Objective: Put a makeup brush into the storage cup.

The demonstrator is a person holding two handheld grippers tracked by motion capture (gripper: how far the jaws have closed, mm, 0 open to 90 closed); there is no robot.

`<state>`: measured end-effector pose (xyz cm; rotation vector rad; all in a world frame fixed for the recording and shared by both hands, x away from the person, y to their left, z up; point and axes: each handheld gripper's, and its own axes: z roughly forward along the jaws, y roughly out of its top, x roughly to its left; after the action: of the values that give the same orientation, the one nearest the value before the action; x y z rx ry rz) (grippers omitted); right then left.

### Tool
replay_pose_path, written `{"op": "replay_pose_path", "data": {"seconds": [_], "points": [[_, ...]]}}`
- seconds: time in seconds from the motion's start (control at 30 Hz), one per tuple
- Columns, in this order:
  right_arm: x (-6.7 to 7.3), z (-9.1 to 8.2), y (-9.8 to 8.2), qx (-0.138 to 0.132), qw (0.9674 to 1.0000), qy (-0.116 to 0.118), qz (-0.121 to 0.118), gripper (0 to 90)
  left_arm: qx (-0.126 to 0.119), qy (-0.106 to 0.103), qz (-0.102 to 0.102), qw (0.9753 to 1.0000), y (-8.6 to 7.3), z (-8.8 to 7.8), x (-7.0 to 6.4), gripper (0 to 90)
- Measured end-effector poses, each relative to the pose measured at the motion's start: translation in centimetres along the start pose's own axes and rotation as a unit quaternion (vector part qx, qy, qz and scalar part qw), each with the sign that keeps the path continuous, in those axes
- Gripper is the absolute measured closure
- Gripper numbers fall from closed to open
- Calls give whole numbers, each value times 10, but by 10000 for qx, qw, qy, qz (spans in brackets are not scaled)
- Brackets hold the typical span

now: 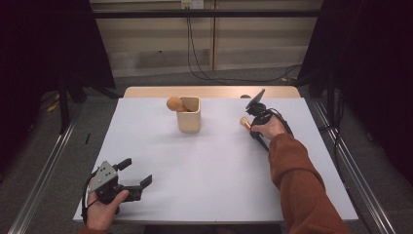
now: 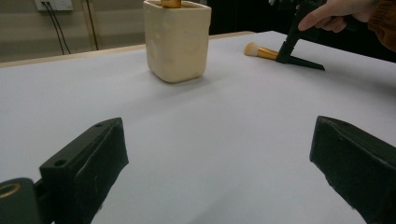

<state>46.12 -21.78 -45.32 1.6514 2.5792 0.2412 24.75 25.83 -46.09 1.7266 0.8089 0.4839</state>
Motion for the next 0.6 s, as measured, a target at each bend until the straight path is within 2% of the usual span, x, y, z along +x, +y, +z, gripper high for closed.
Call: {"op": "replay_pose_path", "data": {"seconds": [0.1, 0.37, 0.6], "points": [[1, 0, -1, -32, 10000, -43, -44, 753, 16, 6, 8, 10000, 0, 0, 0, 45], [0, -2, -5, -121, 9999, 41, 41, 754, 17, 15, 8, 10000, 0, -1, 1, 45], [-4, -10, -12, -362, 9993, 109, 69, 754, 21, 32, 1, 10000, 0, -1, 1, 46]]}}
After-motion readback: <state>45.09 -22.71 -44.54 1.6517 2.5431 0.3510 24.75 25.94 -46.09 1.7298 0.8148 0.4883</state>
